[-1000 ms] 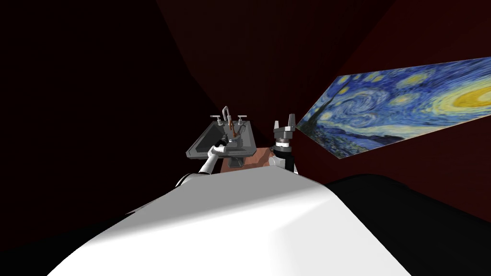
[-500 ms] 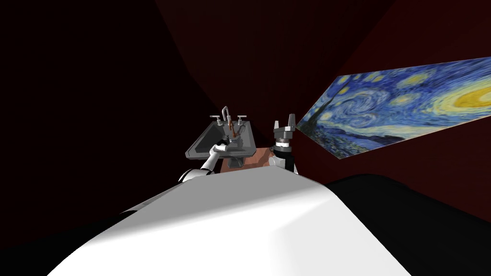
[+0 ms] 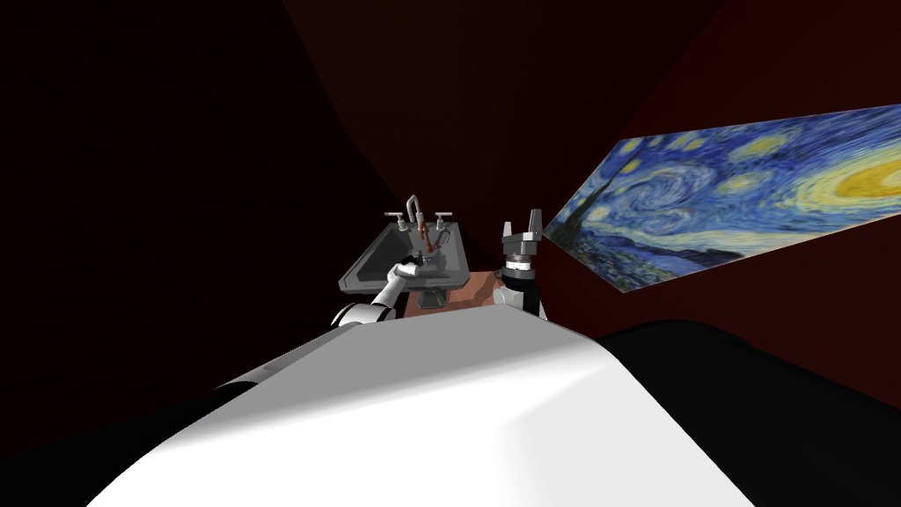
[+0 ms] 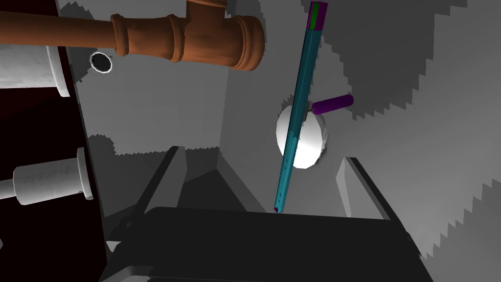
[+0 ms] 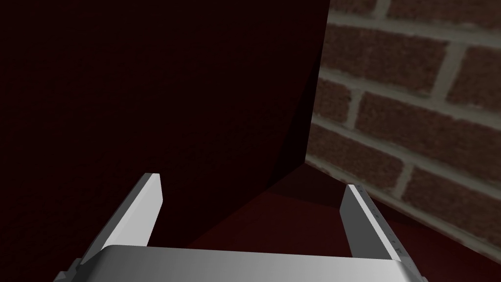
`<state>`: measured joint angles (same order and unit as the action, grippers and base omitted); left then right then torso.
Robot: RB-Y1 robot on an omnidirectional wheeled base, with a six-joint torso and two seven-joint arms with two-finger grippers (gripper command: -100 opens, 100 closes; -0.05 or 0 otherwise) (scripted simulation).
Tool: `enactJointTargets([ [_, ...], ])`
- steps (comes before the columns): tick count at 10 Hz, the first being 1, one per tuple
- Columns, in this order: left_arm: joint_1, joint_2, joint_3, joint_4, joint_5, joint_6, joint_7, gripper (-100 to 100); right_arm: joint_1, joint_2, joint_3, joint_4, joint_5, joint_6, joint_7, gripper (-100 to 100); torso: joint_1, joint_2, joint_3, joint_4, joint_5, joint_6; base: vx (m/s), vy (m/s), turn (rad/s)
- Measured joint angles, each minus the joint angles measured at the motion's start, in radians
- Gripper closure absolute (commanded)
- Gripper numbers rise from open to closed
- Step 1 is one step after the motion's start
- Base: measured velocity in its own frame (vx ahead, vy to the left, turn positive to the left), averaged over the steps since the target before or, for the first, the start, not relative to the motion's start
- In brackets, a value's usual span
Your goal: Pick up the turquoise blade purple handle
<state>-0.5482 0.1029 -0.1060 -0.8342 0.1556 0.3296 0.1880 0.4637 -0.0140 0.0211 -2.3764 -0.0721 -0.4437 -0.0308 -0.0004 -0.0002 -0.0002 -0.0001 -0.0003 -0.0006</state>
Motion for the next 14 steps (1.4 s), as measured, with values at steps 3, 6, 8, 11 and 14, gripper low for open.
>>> enactJointTargets([
  [3,-0.025,-0.01,-0.003,0.039,0.006,0.029,0.008,0,0.0,0.0,0.0,0.0,0.0,0.0,0.0,0,0.0,0.0,0.0,0.0,0.0,0.0,0.002,-0.002,0.0],
  [6,-0.006,-0.014,0.002,0.045,0.0,0.009,0.003,-100,0.0,0.0,0.0,0.0,0.0,0.0,0.0,0,-0.001,-0.007,-0.004,-0.002,0.0,0.0,0.096,-0.018,-0.022],
  [8,-0.007,-0.014,0.002,0.046,0.0,0.006,0.003,100,0.0,0.0,0.0,0.0,0.0,0.0,0.0,0,0.0,-0.001,-0.001,0.0,0.0,0.0,0.005,-0.001,0.001],
  [11,-0.007,-0.014,0.002,0.046,0.0,0.006,0.003,100,0.0,0.0,0.0,0.0,0.0,0.0,0.0,0,0.0,0.001,0.0,0.0,0.0,0.0,0.002,0.0,-0.001],
  [14,-0.011,-0.012,0.0,0.035,0.001,0.015,0.005,100,0.0,0.0,0.0,0.0,0.0,0.0,0.0,0,0.001,0.007,0.003,0.0,0.0,-0.001,-0.059,0.008,0.015],
])
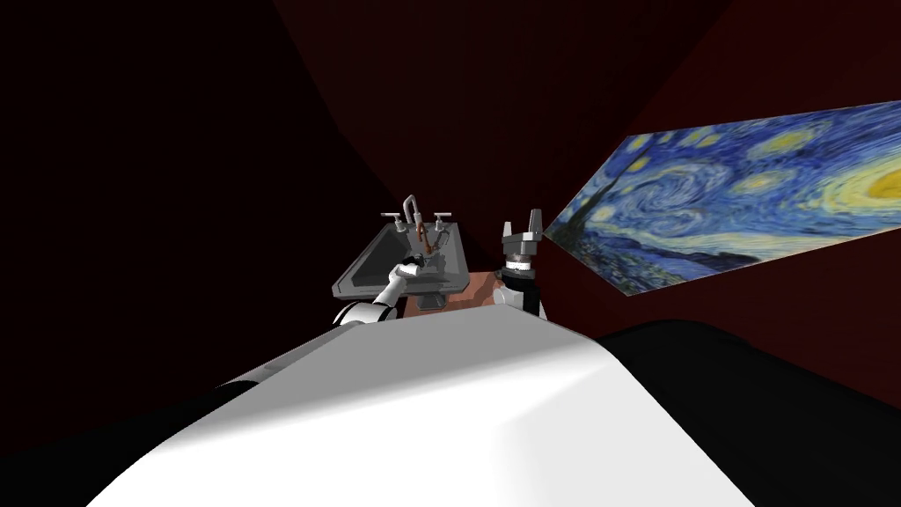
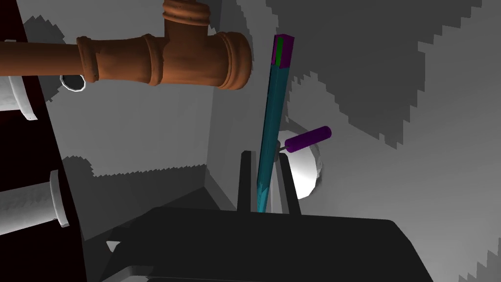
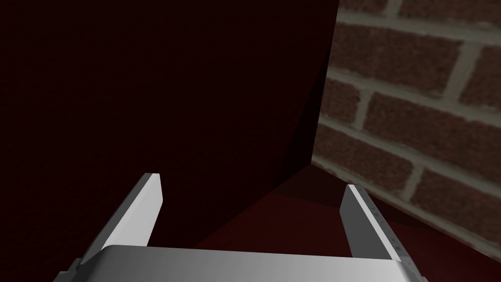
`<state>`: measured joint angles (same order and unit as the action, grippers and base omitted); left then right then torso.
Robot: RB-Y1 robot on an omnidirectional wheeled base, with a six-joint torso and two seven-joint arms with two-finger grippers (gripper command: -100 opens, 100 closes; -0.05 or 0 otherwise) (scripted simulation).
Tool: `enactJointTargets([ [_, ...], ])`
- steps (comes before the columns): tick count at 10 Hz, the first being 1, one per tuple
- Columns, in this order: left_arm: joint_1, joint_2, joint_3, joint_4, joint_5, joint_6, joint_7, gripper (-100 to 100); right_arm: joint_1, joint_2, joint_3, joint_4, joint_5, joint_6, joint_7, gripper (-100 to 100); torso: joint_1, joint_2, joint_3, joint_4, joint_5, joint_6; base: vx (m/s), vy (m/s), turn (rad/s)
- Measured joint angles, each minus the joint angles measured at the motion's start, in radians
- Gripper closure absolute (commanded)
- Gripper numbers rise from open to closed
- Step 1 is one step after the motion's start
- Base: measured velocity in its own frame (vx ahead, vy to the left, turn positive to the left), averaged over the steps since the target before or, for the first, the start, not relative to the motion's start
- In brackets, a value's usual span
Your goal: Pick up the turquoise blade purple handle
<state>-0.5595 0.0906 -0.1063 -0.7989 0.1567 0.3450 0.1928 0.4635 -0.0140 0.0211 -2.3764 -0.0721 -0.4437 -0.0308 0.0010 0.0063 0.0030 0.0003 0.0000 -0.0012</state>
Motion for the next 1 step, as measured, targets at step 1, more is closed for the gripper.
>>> enactJointTargets([
  [1,0.0,0.0,-0.001,-0.001,0.0,0.003,0.0,0,0.0,0.0,0.0,0.0,0.0,0.0,0.0,0,0.0,-0.001,0.0,0.001,0.0,0.0,-0.009,0.001,-0.001],
])
